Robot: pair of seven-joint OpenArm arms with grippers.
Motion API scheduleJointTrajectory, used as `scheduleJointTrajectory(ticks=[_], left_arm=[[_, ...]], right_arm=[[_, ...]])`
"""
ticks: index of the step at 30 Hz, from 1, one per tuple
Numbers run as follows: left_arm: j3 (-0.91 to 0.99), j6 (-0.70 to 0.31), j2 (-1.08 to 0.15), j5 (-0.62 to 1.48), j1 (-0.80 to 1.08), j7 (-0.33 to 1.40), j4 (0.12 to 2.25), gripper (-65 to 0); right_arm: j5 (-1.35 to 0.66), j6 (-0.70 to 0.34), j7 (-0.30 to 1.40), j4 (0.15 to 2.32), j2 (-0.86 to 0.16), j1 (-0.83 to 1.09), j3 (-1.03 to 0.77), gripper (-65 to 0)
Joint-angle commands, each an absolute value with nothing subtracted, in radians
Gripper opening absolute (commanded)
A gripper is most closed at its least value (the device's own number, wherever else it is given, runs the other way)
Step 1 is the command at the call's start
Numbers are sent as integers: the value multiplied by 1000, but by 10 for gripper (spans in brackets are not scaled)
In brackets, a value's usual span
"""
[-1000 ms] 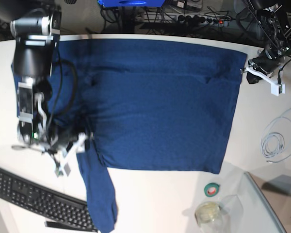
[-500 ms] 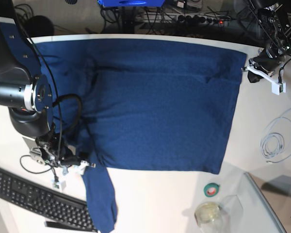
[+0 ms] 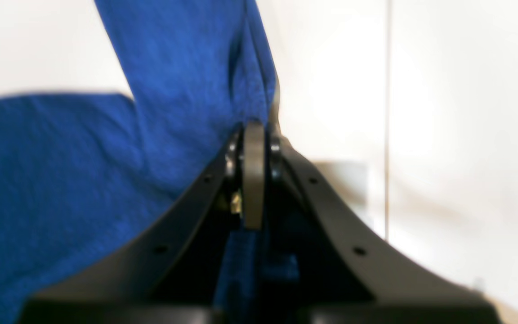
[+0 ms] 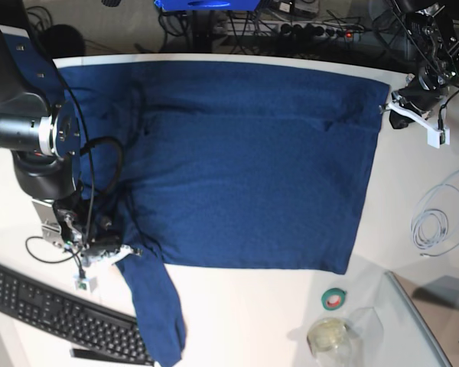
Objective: Layout the t-shirt on the table in an organized manner, then fold the t-shirt properly
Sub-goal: 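Drag the held sleeve with the right gripper across the shirt body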
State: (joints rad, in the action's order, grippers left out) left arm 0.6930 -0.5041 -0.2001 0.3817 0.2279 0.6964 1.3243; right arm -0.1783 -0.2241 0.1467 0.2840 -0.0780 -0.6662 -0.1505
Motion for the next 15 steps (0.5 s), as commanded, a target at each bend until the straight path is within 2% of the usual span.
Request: scheduleJointTrajectory(ticks=[1,12,15], left_arm=[[697,-512,-219,392,226,680,1340,-650],[696,-512,-216,390,217,680,1340,-650],[696,-512,-216,390,217,680,1340,-650]], right_arm=[[-186,-234,151,337,-82,-699,-151,-650],[-186,-240,430,776,-31,-595,-150,-647],[-186,-300,504,918,-21,-552,-151,-648]])
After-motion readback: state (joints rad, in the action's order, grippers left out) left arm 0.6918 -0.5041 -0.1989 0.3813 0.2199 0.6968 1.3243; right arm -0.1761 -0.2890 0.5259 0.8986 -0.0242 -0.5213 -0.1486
